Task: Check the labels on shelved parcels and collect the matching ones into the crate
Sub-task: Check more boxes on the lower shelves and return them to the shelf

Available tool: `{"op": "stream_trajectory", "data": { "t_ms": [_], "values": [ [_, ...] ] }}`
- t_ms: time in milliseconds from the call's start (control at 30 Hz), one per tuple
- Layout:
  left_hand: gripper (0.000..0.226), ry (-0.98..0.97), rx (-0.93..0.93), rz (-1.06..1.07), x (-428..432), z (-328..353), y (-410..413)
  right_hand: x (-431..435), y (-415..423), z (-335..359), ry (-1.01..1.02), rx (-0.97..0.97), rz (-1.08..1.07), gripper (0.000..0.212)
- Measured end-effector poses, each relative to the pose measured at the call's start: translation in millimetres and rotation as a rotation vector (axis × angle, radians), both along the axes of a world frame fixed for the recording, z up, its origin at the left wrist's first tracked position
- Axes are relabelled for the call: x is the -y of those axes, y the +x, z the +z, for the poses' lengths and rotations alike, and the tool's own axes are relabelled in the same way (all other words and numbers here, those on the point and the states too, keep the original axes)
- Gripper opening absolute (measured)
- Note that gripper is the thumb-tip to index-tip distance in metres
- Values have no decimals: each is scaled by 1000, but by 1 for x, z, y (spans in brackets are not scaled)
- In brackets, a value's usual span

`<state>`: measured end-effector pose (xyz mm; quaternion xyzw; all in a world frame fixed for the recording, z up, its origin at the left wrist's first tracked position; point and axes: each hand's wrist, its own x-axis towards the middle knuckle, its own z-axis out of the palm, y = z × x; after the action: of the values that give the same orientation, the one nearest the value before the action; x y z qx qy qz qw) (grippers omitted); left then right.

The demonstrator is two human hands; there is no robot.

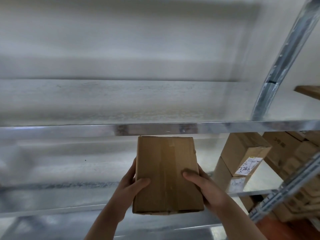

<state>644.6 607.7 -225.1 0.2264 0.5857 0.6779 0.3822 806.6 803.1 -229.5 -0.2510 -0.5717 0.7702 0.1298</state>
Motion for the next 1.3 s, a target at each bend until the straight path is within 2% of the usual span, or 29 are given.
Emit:
{"op": "stream_trajectory", "data": {
  "t_ms": [167, 400, 533, 633, 733, 833, 967, 1067, 1233, 1300],
  "values": [
    [84, 1, -33, 52, -2, -6, -4, 3, -9, 3, 39, -18, -23, 78],
    [40, -93, -25, 63, 8, -3, -19, -2, -5, 3, -5, 45, -53, 67],
    [62, -145, 65, 154, 11, 0, -30, -15, -2, -2, 4, 53, -96, 85],
    [58, -194, 39, 164, 6, 5, -24, -18, -5, 0, 39, 73, -67, 82],
    [54, -158, -10, 188, -2, 8, -21, -19, -8, 3, 62, 94, -64, 87],
    [35, -177, -62, 151, -5, 14, -22, -18, -10, 9, 92, 105, -72, 75],
    [32, -186, -67, 71, 4, 16, -29, -21, -8, 17, 82, 53, -71, 55],
    [44, -151, 2, 28, 9, 13, -36, -23, -6, 25, 94, 49, -121, 57],
    [31, -42, 58, 72, 1, 17, -30, -26, -8, 32, 74, 34, -155, 70],
    [42, -38, 73, 90, -3, 16, -28, -23, -10, 33, 65, 33, -142, 80]
  ]
}}
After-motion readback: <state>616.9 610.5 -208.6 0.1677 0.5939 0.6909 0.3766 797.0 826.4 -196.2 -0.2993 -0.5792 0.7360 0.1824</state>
